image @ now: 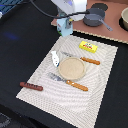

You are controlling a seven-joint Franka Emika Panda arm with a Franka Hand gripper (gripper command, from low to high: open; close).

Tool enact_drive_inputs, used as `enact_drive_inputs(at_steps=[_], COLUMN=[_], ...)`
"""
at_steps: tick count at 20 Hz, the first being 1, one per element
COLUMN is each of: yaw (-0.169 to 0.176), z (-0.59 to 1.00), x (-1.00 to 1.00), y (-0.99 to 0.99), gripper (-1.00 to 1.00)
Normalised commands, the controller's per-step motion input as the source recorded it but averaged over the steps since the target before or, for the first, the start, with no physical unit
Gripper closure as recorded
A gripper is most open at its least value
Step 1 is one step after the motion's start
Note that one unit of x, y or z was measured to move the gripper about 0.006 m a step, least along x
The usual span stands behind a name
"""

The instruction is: Interact with the objects in diverse but meaningful ways.

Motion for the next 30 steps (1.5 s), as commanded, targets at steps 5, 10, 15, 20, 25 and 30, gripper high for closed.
enact_drive_inputs(at_steps=[5, 10, 15, 20, 25, 30], yaw=[0.000, 0.000, -0.002, -0.040, -0.040, -0.010], z=[0.30, 0.33, 0.49, 0.38, -0.04, -0.57], x=[0.00, 0.00, 0.33, 0.62, 0.37, -0.09], y=[-0.95, -0.96, -0.90, -0.72, -0.66, -0.50], gripper=[1.00, 1.00, 1.00, 1.00, 1.00, 1.00])
